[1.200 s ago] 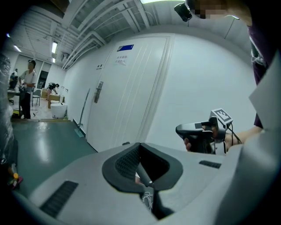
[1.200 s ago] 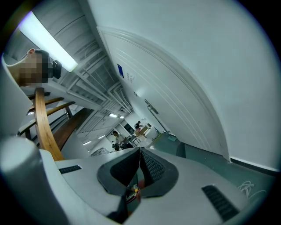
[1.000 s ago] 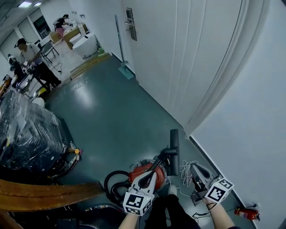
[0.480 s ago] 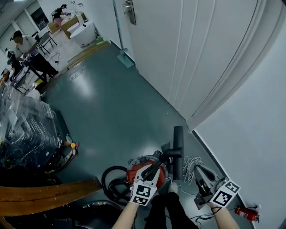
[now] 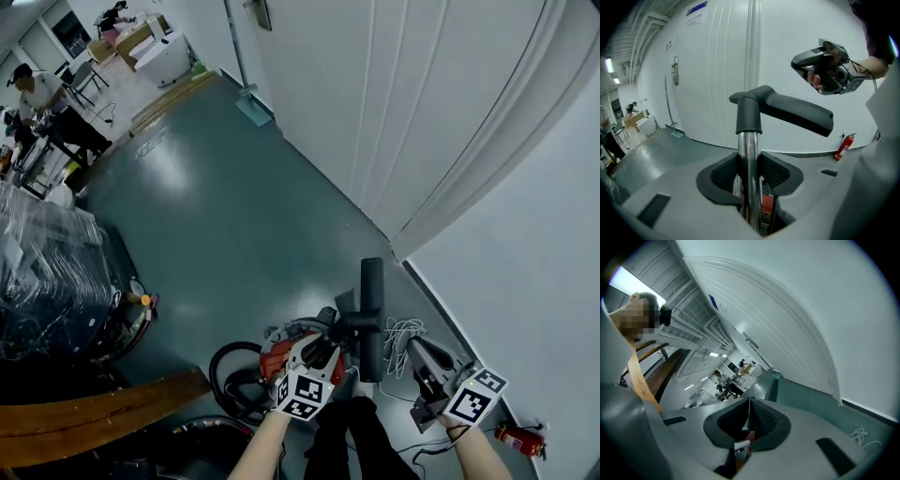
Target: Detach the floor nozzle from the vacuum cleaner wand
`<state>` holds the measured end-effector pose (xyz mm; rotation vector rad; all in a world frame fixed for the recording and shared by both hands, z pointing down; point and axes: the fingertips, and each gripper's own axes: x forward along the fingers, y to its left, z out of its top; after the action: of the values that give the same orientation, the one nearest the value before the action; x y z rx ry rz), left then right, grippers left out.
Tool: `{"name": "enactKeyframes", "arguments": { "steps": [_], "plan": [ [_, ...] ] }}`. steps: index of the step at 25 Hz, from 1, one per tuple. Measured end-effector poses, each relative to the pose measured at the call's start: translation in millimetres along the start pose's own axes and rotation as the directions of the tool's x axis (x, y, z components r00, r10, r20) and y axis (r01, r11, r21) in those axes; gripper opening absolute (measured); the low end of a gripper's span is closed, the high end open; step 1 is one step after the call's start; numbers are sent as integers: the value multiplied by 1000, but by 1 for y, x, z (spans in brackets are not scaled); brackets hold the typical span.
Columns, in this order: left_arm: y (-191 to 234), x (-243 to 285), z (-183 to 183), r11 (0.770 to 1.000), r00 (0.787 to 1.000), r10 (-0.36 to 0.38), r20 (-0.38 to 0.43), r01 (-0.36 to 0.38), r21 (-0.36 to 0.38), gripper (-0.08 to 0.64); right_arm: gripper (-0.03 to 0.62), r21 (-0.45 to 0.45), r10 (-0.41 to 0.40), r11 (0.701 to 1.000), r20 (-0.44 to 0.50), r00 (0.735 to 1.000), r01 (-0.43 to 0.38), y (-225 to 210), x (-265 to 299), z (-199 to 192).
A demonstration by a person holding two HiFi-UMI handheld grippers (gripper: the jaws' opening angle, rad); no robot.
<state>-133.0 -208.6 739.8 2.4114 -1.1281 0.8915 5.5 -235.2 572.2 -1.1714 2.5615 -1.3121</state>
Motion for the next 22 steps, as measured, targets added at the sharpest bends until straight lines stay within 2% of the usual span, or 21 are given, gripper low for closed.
{"name": "enactKeyframes", "arguments": {
  "steps": [7,10,13,16,18,20,22],
  "plan": [
    [1,-1,0,1000,1000,5,-1,-5,-3,155,38,105,5,994,-84,996,4,-31,26,-13],
    [2,-4,2,1000,1000,17,4,-17,-4,155,129,207,38,978,-132,990,-10,-45,44,-25],
    [1,-5,2,1000,1000,28,9,-28,-7,155,184,306,108,951,-174,979,-51,-47,62,-34],
    [-1,-6,3,1000,1000,23,9,-23,-2,155,259,403,238,904,-203,950,-141,-33,80,-40],
    [-5,-6,3,1000,1000,14,10,-14,2,155,282,457,295,873,-226,928,-167,-29,88,-43],
    [-9,-6,2,1000,1000,6,11,-6,6,155,284,480,329,860,-259,908,-175,-27,94,-48],
    [-14,-6,1,1000,1000,-1,12,0,10,155,284,478,356,860,-303,884,-182,-22,98,-56]
  ]
}}
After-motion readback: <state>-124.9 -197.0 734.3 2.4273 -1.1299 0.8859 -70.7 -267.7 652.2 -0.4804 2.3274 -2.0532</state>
